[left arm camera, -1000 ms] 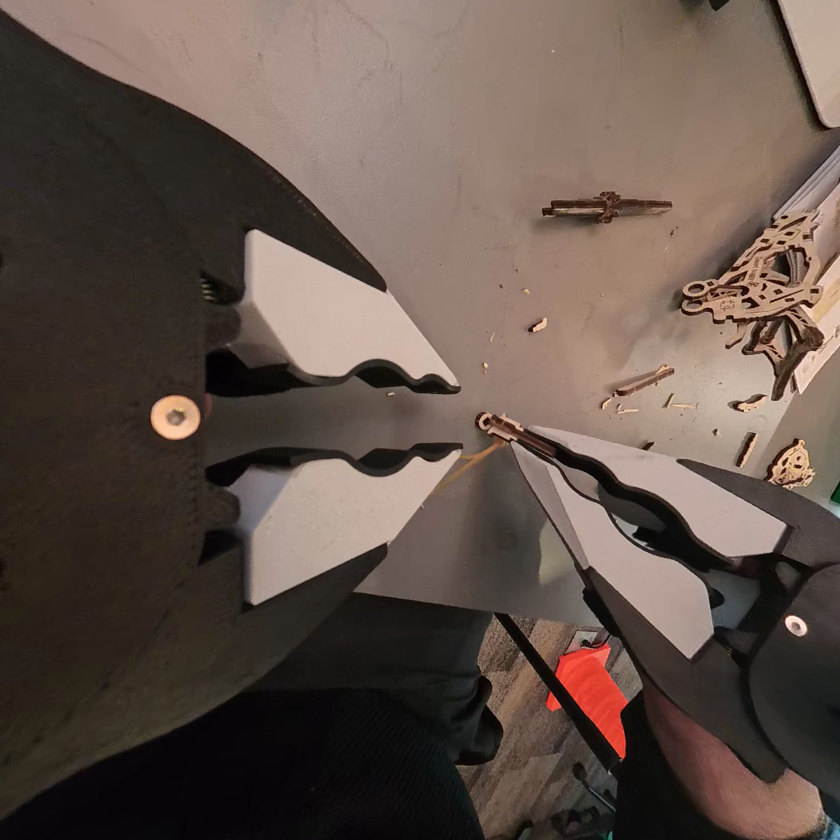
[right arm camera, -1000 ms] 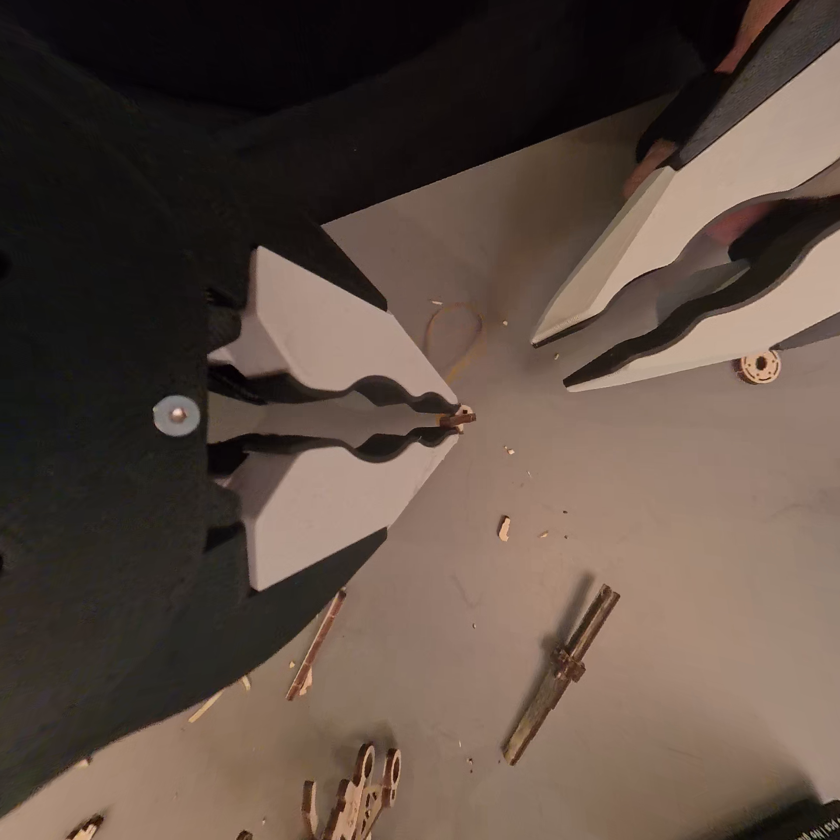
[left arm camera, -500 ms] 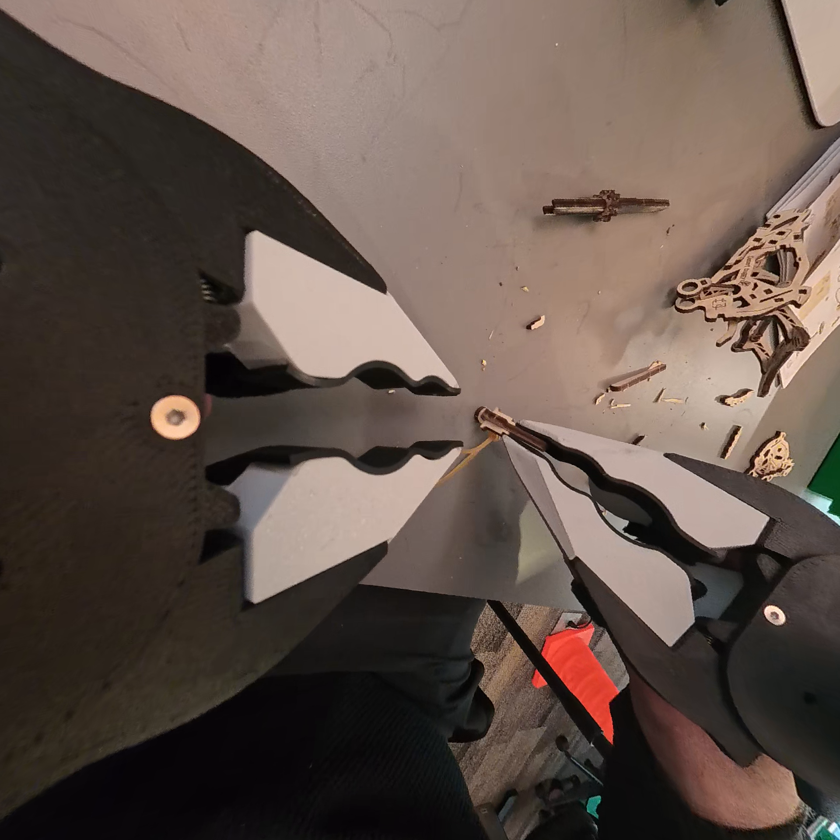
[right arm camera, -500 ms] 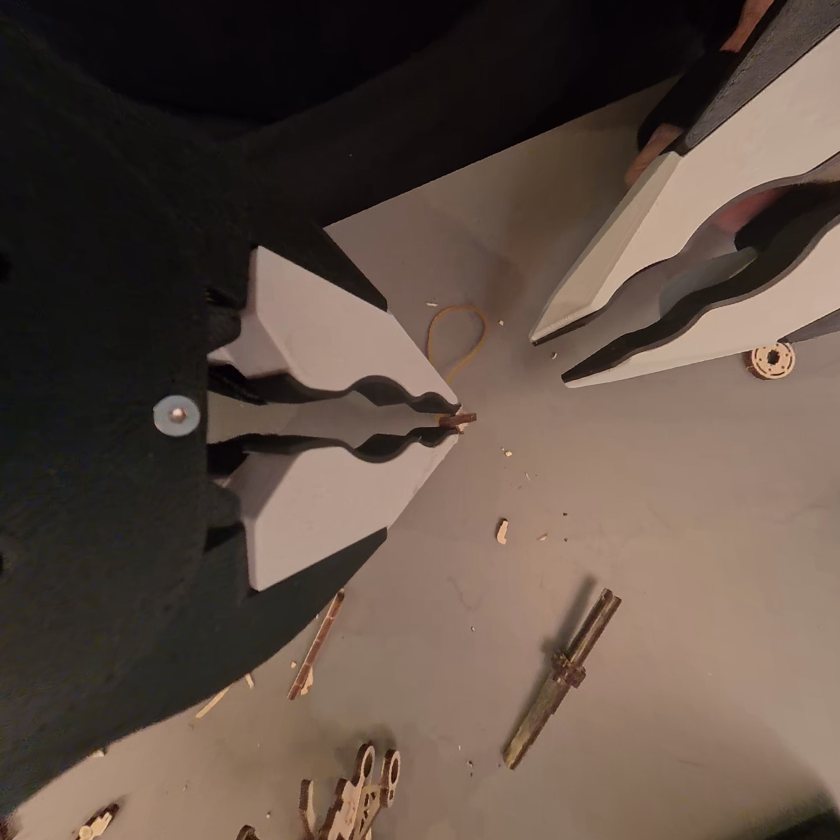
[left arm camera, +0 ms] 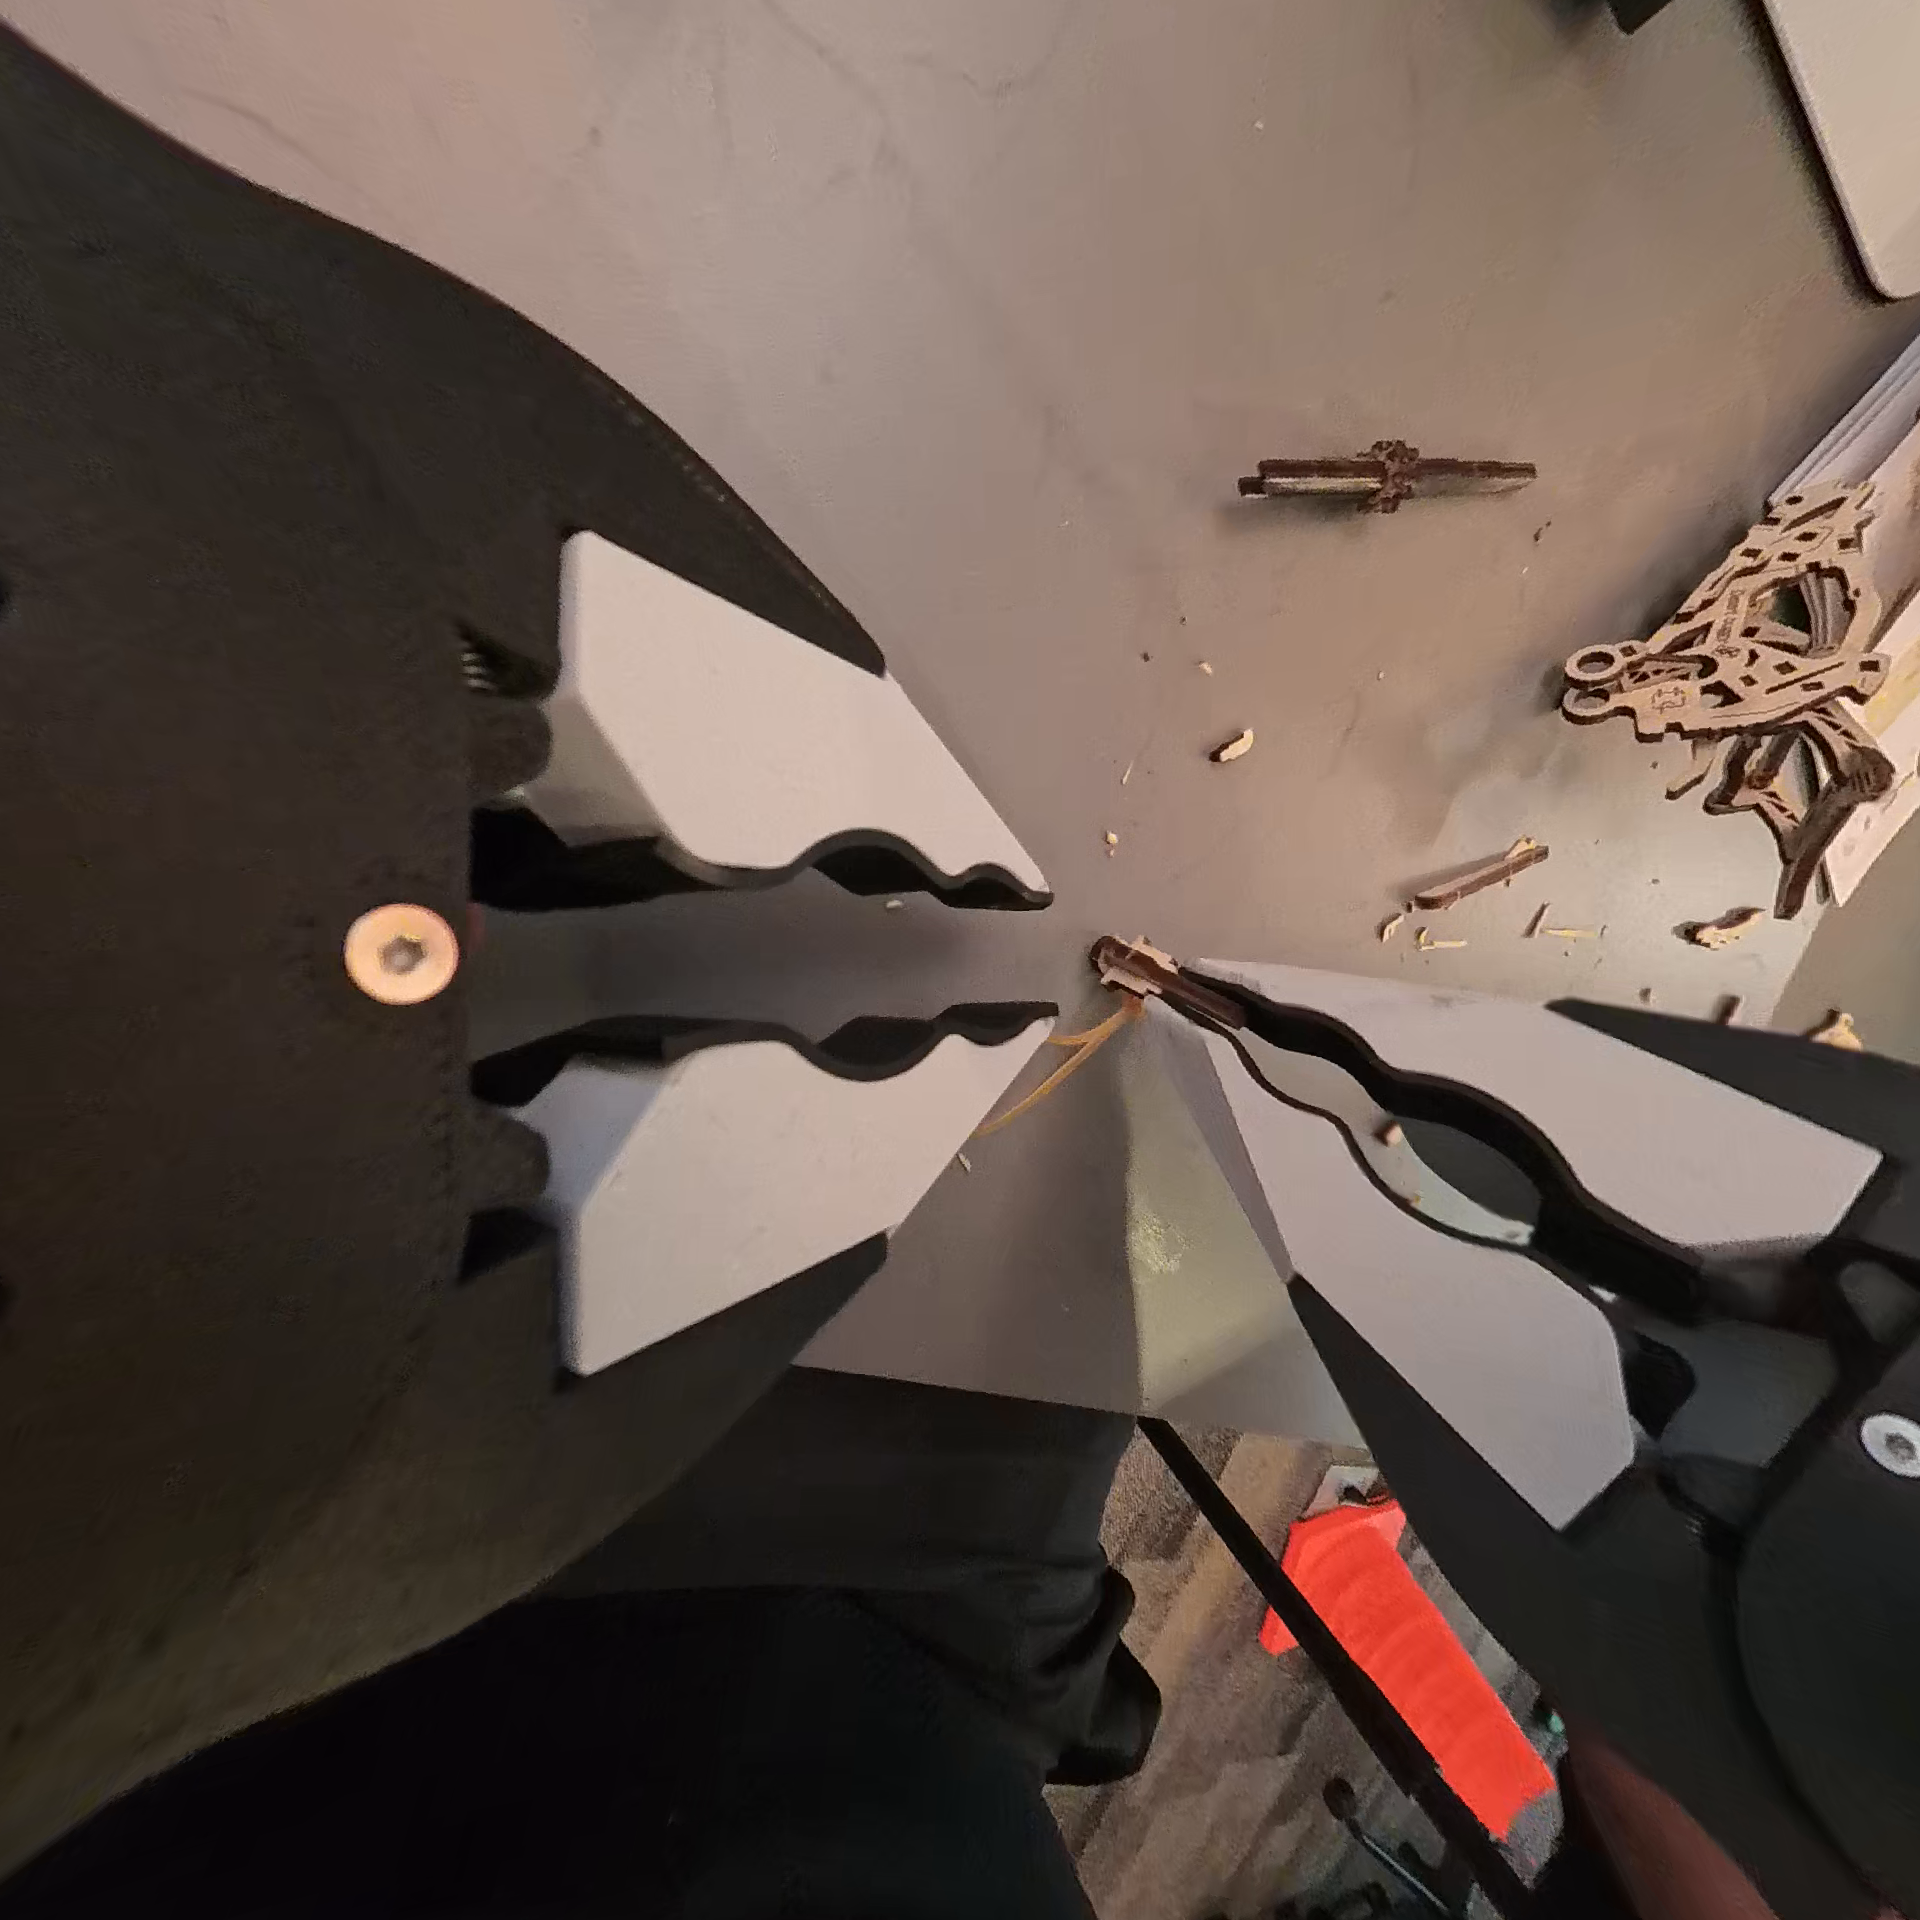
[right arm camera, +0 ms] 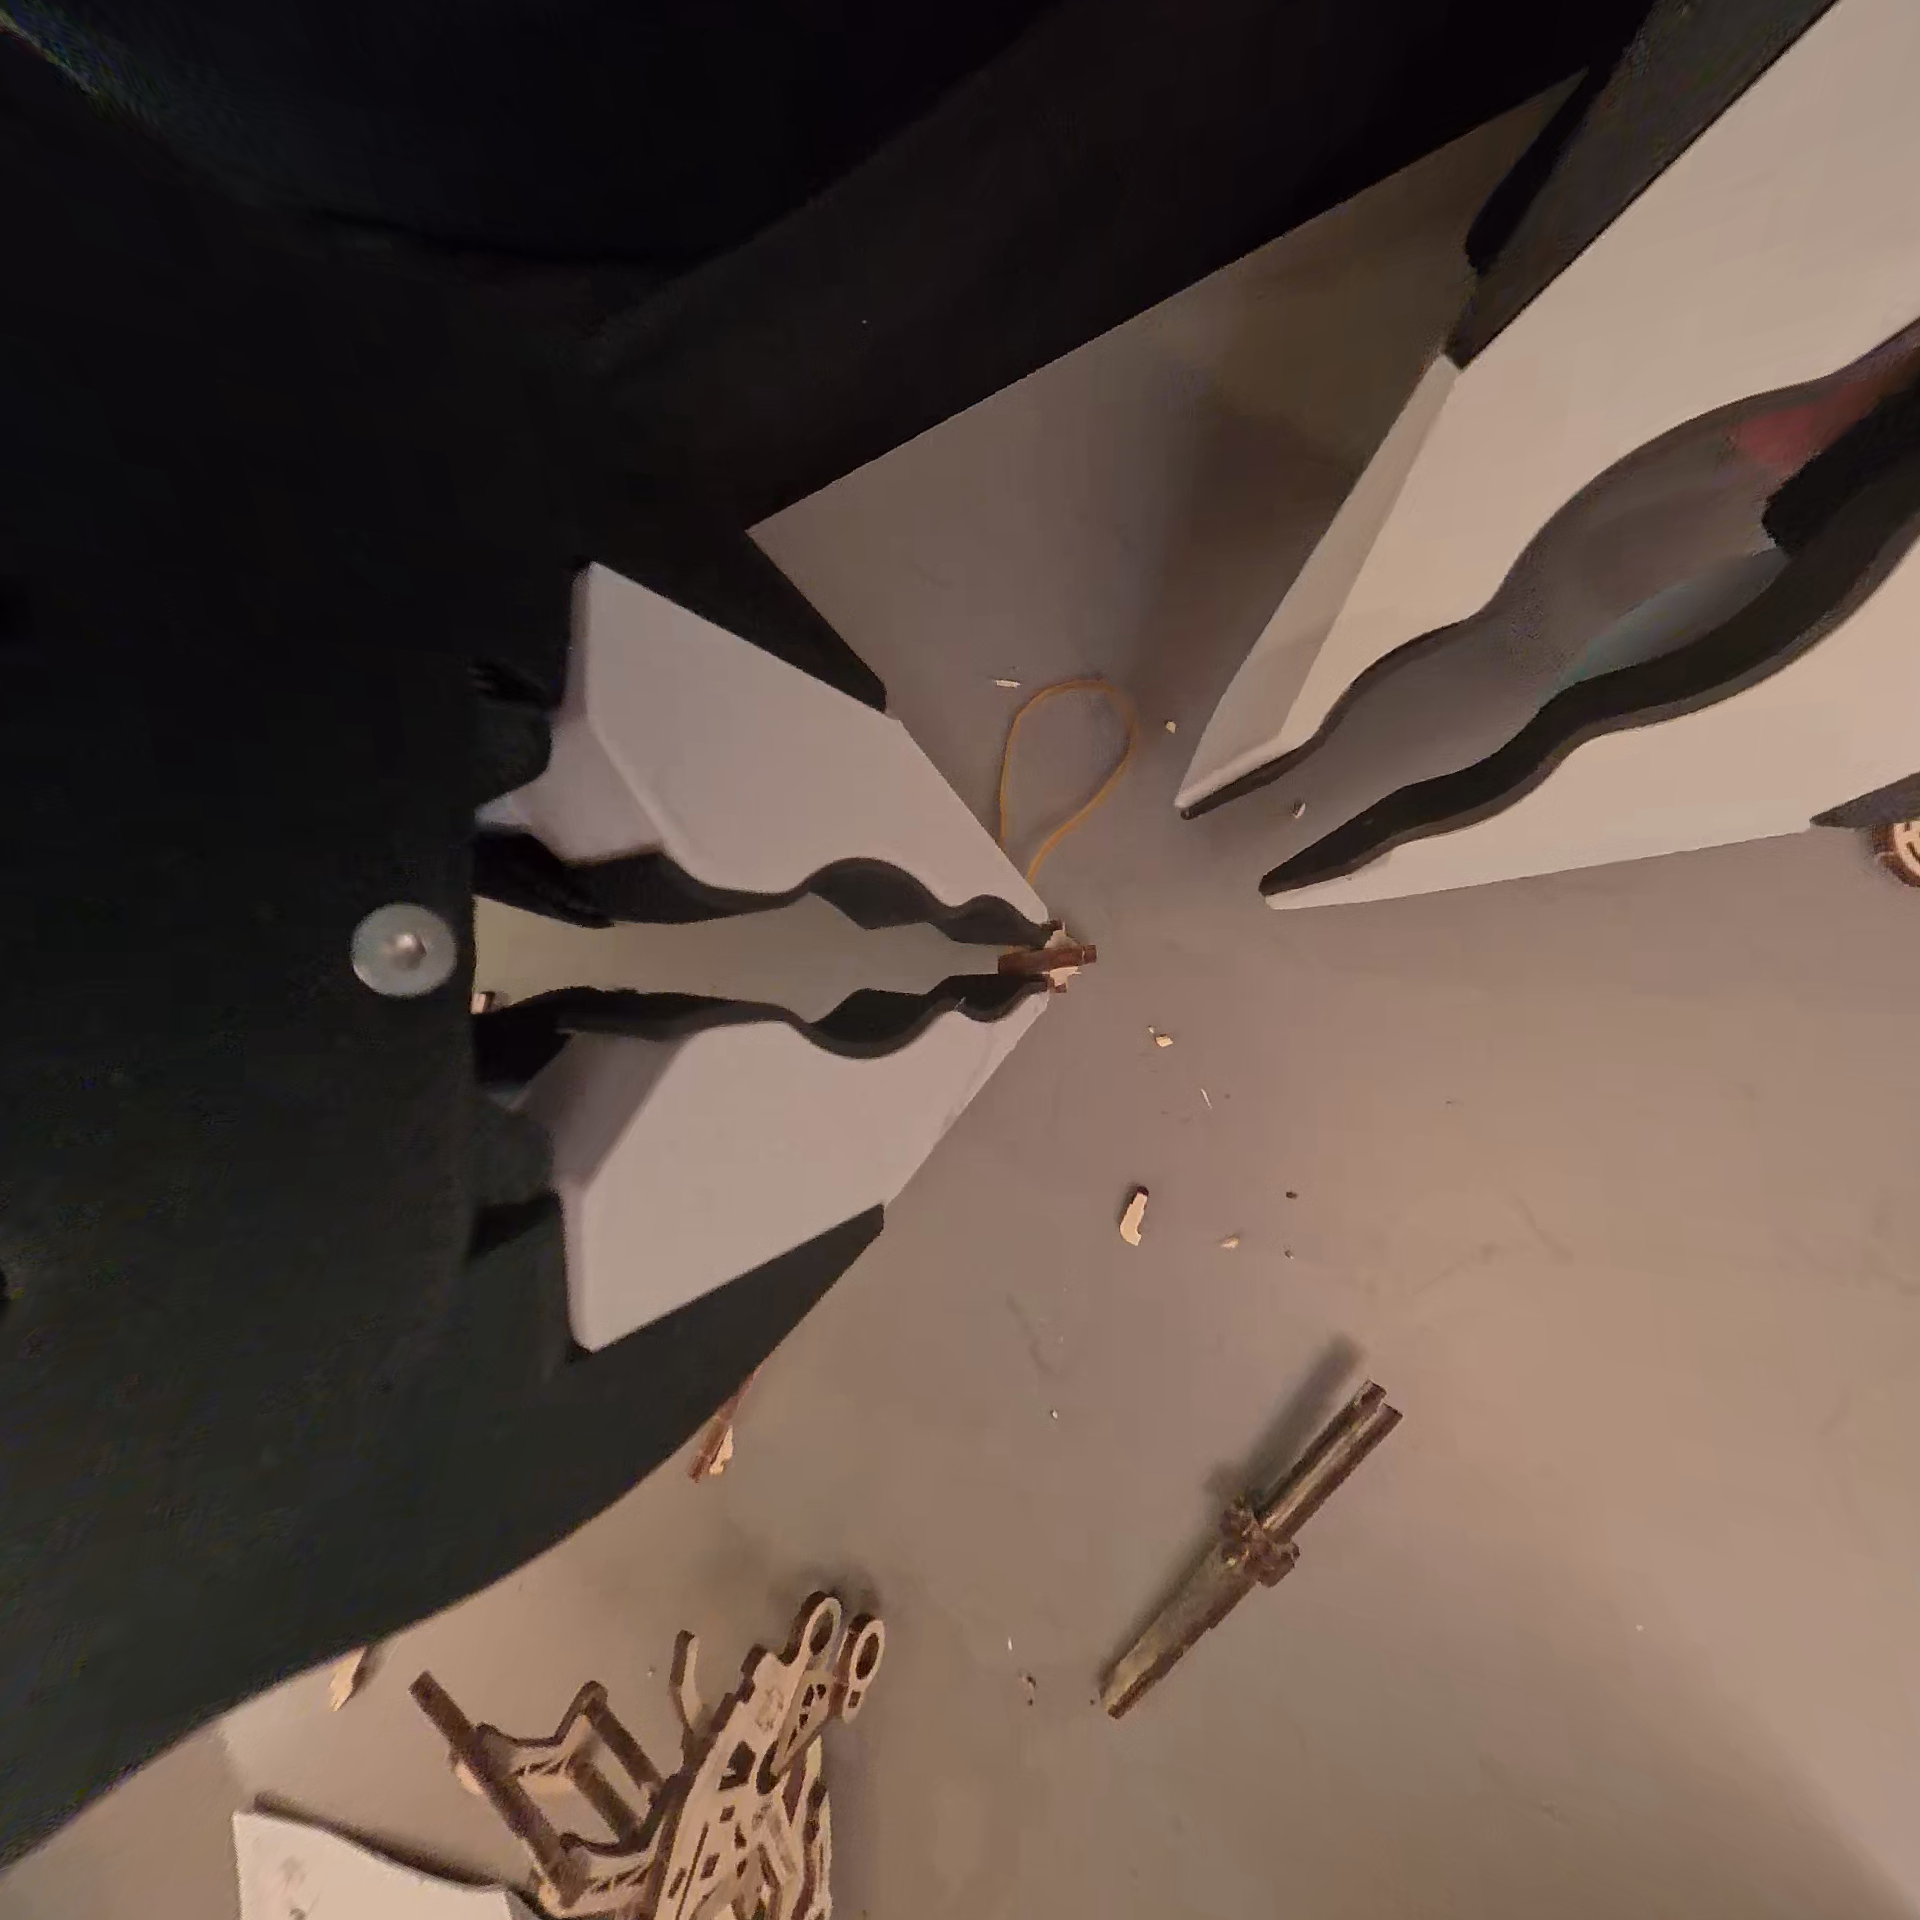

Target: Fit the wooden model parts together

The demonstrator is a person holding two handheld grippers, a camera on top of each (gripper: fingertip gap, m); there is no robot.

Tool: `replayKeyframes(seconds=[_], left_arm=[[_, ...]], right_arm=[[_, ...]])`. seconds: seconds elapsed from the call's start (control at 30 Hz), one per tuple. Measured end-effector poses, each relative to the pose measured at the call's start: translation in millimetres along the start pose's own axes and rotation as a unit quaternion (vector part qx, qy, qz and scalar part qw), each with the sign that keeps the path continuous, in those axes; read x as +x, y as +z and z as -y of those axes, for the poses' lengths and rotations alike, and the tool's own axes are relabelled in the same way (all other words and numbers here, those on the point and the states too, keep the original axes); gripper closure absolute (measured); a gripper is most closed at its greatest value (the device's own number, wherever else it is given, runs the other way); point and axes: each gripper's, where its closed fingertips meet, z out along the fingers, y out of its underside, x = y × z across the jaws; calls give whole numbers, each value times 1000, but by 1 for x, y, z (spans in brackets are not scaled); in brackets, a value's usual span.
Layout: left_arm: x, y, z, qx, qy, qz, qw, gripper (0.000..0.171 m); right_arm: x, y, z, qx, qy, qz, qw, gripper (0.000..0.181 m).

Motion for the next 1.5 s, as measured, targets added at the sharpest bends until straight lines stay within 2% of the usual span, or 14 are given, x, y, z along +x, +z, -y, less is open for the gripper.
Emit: replayKeyframes(seconds=[0.27, 0.5, 0.67, 0.77, 0.97, 1.17, 1.27, 1.5], left_arm=[[-7, 17, 5, -38, 21, 30, 999, 164], [-2, 31, 1, -53, 29, 19, 998, 169], [0, 33, 2, -58, 31, 9, 998, 170], [-6, 32, 0, -63, 29, 20, 997, 171], [-12, 25, 6, -38, -5, 9, 999, 171], [-19, 5, 16, 17, -30, -2, 999, 170], [-6, 1, 28, 46, 23, -6, 999, 167], [12, 6, 29, 27, 153, 31, 987, 154]], right_arm=[[0, 0, 0, -38, -23, 5, 999, 178], [0, 2, 3, -44, -28, 5, 999, 179], [0, 1, -3, -39, -27, 5, 999, 178], [1, 10, -19, -57, -29, -3, 998, 180], [8, 7, -11, -24, -20, -2, 1000, 181], [8, -5, 0, 26, -23, 16, 999, 181], [0, -10, 6, 51, -40, 30, 997, 181], [-8, -24, 11, 96, -84, 24, 992, 181]])
